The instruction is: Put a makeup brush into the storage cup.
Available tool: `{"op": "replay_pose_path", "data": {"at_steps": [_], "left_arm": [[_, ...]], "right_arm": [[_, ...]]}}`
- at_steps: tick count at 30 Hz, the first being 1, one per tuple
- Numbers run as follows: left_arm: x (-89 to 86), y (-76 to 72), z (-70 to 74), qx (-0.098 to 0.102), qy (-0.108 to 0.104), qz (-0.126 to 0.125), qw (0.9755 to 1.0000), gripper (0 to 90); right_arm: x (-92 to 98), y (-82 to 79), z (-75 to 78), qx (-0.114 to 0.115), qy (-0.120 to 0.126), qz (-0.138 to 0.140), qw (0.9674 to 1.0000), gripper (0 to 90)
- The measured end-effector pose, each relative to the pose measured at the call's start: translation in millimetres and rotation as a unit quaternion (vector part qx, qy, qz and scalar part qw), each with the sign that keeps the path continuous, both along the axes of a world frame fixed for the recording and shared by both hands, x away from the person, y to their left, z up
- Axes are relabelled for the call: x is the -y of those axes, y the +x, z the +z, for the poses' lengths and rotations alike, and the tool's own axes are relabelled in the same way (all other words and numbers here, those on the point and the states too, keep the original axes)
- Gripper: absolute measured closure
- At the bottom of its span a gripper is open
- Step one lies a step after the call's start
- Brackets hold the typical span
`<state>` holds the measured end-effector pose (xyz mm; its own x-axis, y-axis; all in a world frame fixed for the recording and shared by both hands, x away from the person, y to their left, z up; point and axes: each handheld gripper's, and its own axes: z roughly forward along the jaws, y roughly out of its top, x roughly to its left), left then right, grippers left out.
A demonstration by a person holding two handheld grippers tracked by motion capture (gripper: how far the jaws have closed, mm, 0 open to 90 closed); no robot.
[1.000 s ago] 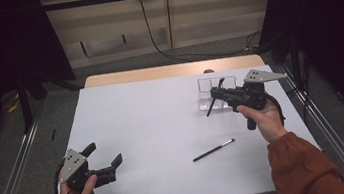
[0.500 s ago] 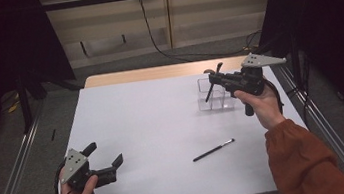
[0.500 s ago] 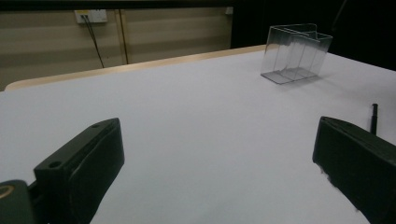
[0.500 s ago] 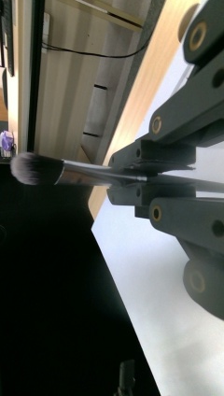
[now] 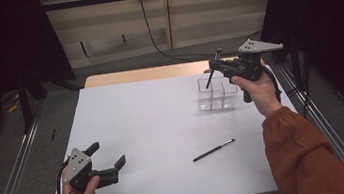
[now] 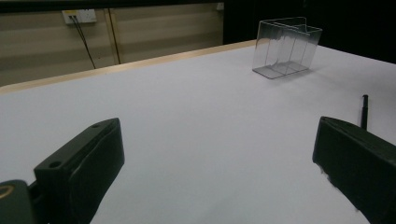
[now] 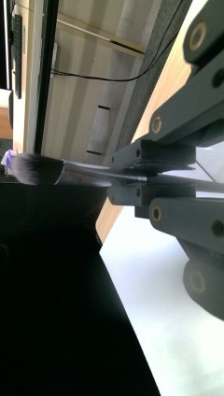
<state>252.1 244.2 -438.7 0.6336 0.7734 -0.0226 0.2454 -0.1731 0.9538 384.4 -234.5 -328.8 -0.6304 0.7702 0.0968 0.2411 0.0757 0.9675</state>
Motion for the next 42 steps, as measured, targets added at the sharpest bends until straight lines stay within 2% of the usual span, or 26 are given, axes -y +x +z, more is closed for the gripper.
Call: {"op": "replay_pose_path", "data": {"at_steps": [7,17,23,26,31,42], "left_arm": [[0.2,-0.5,0.5,0.002,0.006,-0.002,1.0,2.2],[1.3,-1.2,0.8,0.003,0.005,-0.004,1.0,2.2],[0.8,-1.5,0.8,0.004,0.004,-0.005,1.0,2.2],[0.6,-1.2,0.7,0.003,0.006,-0.004,1.0,2.2],[0.5,-1.0,0.7,0.002,0.006,-0.002,1.0,2.2],[-1.1,-0.6,0.5,0.002,0.008,0.004,1.0,2.2]], "right_arm": [[-6.1,13.9,-5.9,-0.009,-0.02,-0.013,0.9997,84.2],[-9.1,31.7,-15.3,-0.02,-0.021,-0.037,0.9989,84.0],[-8.7,33.2,-19.7,-0.027,-0.027,-0.033,0.9987,84.0],[-7.4,31.0,-18.4,-0.025,-0.019,-0.031,0.999,84.0],[-6.0,29.0,-18.0,-0.023,-0.024,-0.03,0.999,84.0],[-3.3,31.8,-30.0,-0.034,-0.026,-0.035,0.9984,84.0]]}}
